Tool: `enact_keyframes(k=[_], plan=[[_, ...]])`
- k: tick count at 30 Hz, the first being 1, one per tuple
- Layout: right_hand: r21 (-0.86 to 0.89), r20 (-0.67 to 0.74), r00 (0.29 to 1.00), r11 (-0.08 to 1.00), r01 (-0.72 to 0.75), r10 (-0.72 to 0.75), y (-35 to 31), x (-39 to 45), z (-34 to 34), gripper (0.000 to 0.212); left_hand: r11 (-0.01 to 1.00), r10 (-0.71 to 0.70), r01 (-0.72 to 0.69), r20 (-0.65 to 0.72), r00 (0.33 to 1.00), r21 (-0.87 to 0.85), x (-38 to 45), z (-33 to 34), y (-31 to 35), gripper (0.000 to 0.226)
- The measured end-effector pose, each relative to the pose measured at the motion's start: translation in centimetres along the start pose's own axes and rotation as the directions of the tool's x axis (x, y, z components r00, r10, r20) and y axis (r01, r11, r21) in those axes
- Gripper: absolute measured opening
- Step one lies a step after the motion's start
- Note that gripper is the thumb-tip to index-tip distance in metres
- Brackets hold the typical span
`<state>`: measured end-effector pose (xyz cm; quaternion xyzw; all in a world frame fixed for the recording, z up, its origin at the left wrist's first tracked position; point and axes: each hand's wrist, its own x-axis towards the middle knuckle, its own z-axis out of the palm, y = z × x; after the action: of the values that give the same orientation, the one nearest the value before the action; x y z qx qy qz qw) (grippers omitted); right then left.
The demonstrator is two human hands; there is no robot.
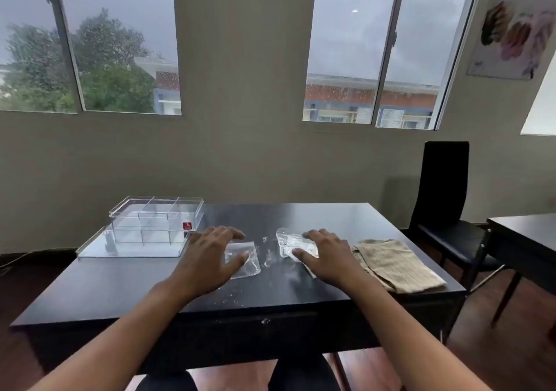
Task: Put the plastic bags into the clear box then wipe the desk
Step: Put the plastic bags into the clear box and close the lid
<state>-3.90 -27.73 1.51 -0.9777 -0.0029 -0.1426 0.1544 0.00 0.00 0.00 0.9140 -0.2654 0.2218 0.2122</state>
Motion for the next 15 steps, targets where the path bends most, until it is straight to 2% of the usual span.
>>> enact_keyframes(k=[2, 5, 10, 13, 15], plan=[[-0.063, 0.113, 0.993, 0.998, -0.004, 0.011, -0.4, 0.8, 0.5, 0.064, 0.999, -0.040, 0.041, 0.082, 0.996, -0.009, 0.3, 0.9, -0.5, 0.053], [-0.131, 0.164, 0.986, 0.991, 0.015, 0.007, -0.6, 1.6, 1.4, 0.062, 0.992, -0.107, 0.117, 0.150, 0.983, -0.056, 0.3, 2.2, -1.7, 0.059], [-0.205, 0.057, 0.995, 0.975, 0.091, -0.081, -0.9, 2.2, 1.4, 0.031, 0.986, -0.082, 0.095, 0.102, 0.991, -0.133, 0.2, 2.1, -1.8, 0.049], [-0.233, -0.046, 0.989, 0.965, 0.124, -0.138, -1.2, 2.6, 1.3, 0.025, 0.957, -0.087, 0.082, -0.004, 0.996, -0.279, 0.2, 1.7, -1.9, 0.042], [-0.186, -0.139, 0.978, 0.974, 0.130, -0.157, -1.4, 2.9, 1.0, 0.023, 0.937, -0.091, 0.070, -0.047, 0.995, -0.342, 0.1, 1.5, -1.7, 0.038]])
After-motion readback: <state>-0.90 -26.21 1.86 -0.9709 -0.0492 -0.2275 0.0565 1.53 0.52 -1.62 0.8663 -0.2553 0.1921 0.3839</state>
